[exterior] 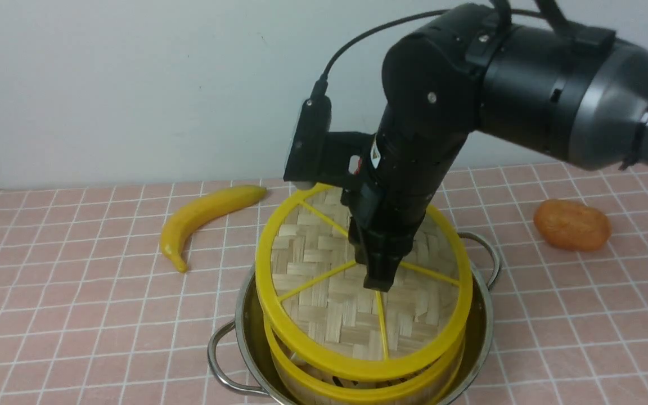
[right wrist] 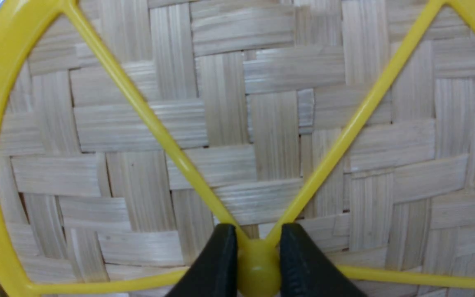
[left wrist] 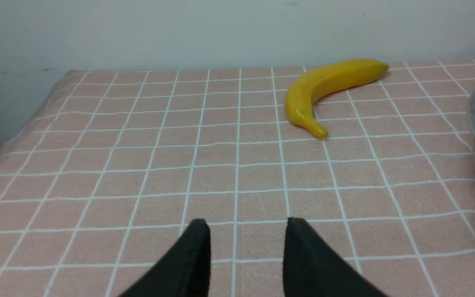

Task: Place the steamer in the pot on the pink tablecloth, and put the lid on the steamer.
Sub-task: 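Place the bamboo steamer lid onto the steamer basket in the pot with the right gripper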

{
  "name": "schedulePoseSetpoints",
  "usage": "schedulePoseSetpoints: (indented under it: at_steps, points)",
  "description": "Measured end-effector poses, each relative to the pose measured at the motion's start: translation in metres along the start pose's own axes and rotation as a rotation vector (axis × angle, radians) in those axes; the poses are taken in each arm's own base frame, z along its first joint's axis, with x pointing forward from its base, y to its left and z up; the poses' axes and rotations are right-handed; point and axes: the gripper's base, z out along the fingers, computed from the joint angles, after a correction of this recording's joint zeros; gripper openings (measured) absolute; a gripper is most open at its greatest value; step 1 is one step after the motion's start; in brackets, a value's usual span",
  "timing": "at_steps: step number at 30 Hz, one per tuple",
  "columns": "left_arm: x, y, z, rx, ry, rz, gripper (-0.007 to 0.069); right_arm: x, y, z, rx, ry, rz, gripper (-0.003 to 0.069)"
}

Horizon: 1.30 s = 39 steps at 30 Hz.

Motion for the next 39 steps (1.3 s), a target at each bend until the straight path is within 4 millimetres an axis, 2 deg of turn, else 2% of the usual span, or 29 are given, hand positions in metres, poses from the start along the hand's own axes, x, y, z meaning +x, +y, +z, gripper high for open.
schedulePoseSetpoints:
  at_steps: [30, 39]
  points:
    - [0.0, 0.0, 0.0, 0.0, 0.0, 0.0, 0.0243, -0.002, 0.003, 0.032, -0.066, 0.046, -0.042, 0.0146]
    - [0.0, 0.0, 0.0, 0.0, 0.0, 0.0, 0.0243, -0.009, -0.001, 0.021, -0.048, 0.018, -0.043, 0.0146]
